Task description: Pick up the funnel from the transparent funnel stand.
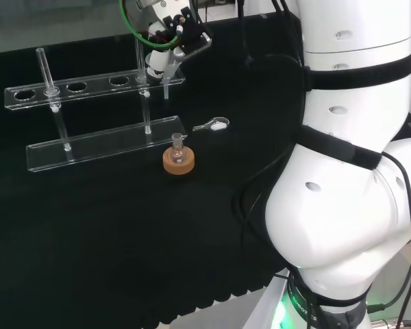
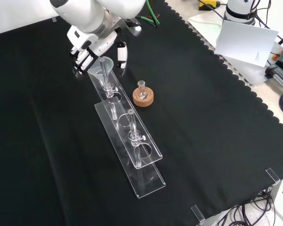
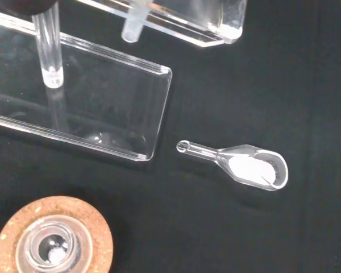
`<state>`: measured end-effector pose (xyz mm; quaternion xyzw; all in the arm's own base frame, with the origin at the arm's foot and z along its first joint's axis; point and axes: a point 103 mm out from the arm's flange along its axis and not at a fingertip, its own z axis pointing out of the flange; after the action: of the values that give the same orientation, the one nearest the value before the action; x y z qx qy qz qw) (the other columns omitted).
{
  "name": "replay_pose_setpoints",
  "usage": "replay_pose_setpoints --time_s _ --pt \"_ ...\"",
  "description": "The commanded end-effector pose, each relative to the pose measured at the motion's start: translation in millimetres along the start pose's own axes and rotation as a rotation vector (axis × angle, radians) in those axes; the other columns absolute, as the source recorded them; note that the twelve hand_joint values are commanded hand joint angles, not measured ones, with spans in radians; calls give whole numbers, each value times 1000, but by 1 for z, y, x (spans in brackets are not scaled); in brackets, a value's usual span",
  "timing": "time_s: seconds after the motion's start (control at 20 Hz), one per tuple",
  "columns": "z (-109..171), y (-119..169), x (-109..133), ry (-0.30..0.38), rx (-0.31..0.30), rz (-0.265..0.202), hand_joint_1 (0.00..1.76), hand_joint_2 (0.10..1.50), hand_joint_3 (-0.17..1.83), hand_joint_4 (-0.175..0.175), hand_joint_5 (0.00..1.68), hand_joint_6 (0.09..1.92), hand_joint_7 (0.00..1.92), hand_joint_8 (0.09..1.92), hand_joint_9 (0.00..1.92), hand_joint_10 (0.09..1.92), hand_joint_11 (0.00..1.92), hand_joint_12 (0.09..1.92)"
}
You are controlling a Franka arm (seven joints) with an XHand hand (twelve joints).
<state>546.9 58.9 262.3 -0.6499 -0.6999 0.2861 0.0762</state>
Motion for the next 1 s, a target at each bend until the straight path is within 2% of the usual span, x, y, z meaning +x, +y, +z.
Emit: replay_pose_setpoints --time_s 0.05,0.2,0.35,0.75,0.85,0.95,1.0 --pt "0 -2 -3 -17 1 10 660 749 272 -24 322 87 42 710 495 697 66 1556" --pt "-3 -6 -8 -27 -6 19 668 750 289 -22 383 87 49 712 521 686 66 1552" --pt "-2 -6 -12 -22 -10 6 675 750 297 -21 411 87 54 713 498 673 68 1548" --pt "7 -4 -12 -24 -15 13 683 734 337 -27 368 87 58 704 487 676 73 1530" --pt "6 -3 -8 -41 -51 13 690 726 365 -31 358 87 75 706 523 652 80 1513" --pt "0 -7 -5 -81 -125 35 717 724 412 -38 410 87 191 706 640 605 113 1483" --pt "-3 -9 -5 -95 -154 45 754 731 441 -33 533 103 374 719 777 593 180 1450"
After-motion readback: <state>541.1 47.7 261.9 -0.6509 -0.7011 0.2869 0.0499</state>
